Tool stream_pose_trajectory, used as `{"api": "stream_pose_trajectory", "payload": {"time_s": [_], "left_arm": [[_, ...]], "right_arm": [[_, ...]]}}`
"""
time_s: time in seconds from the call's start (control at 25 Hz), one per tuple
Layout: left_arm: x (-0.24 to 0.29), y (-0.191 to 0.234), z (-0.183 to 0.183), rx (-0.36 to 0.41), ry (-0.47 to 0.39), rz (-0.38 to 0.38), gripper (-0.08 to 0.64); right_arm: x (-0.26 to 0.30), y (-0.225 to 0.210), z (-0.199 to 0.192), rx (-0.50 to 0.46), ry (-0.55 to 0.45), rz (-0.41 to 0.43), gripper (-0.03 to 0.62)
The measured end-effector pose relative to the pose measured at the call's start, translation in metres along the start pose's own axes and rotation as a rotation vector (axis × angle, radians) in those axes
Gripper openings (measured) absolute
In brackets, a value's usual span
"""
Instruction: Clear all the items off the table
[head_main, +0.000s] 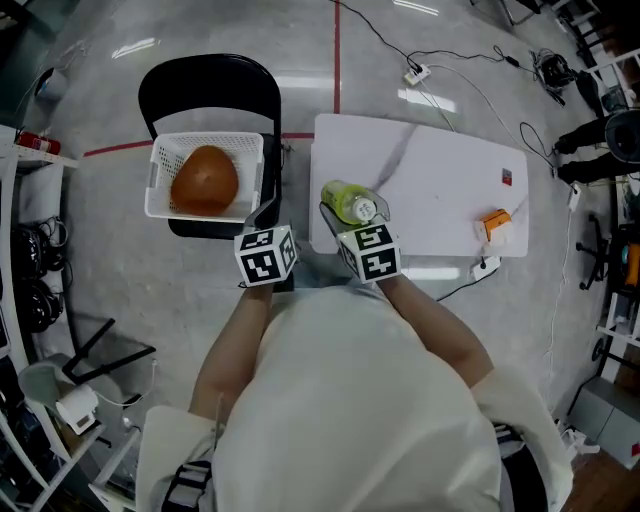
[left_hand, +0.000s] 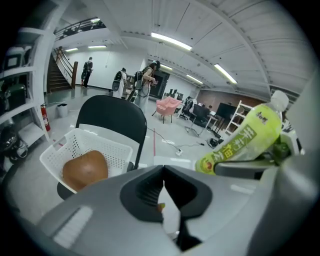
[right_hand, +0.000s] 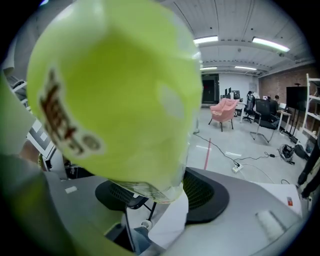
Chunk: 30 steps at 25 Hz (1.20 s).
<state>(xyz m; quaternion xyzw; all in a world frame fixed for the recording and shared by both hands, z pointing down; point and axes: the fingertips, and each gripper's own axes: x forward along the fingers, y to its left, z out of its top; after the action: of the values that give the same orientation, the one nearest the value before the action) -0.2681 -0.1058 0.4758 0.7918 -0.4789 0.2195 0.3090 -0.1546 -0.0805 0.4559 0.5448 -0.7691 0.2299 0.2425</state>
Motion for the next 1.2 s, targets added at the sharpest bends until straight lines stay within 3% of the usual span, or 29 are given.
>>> {"api": "stream_pose_trajectory", "payload": {"time_s": [0.8,1.2], "left_arm": [[-0.014,0.133,-0.006,-0.197,-0.03,0.197,0.009],[-0.019,0.204,-0.019,-0.29,-0.031,0.287,0.009]], "right_arm": [[0.108,0.108,0.045,-0.154,0.059,0.241,0.288],[0.171,0.166,0.041,-0.214,0.127,0.336,0.288]]}}
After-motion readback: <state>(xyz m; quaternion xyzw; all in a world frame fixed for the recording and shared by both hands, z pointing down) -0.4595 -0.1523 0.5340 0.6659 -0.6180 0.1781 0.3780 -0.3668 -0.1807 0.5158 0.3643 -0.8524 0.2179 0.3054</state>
